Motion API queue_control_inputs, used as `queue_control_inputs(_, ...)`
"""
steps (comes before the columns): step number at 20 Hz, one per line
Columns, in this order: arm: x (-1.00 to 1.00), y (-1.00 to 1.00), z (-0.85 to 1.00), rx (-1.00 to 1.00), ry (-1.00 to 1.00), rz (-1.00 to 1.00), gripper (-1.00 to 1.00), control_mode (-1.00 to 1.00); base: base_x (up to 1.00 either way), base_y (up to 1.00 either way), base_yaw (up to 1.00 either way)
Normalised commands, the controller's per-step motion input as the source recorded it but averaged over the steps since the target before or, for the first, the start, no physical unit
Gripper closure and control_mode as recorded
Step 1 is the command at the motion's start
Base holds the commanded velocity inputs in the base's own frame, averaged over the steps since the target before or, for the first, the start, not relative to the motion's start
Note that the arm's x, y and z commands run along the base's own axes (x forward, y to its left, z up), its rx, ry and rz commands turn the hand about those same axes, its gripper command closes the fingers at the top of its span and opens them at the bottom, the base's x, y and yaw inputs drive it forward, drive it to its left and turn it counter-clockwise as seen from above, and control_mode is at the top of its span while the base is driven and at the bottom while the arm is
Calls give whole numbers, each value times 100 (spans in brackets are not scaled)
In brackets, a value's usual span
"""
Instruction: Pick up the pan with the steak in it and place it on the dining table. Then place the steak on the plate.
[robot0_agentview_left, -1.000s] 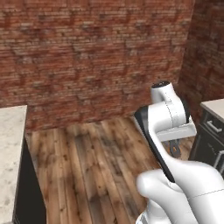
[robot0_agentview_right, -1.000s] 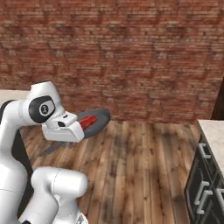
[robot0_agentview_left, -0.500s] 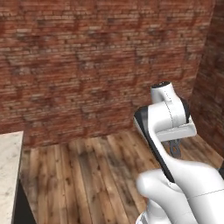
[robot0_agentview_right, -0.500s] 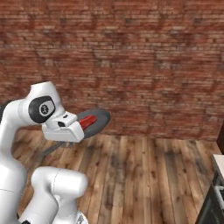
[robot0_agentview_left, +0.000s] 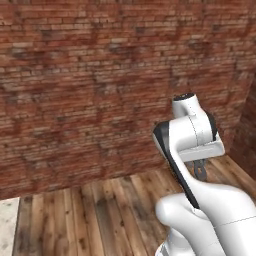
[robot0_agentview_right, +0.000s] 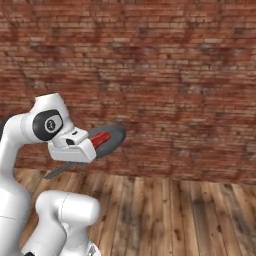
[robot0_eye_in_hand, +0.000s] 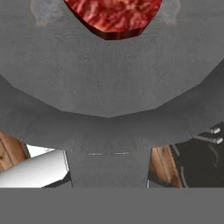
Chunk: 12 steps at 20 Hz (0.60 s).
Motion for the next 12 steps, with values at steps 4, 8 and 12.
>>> queue_control_inputs(4, 0, 0, 0, 0, 0, 0, 100, 100, 100, -5, 0)
queue_control_inputs(8, 0, 0, 0, 0, 0, 0, 100, 100, 100, -4, 0)
queue_control_inputs(12, 0, 0, 0, 0, 0, 0, 100, 100, 100, -2, 0)
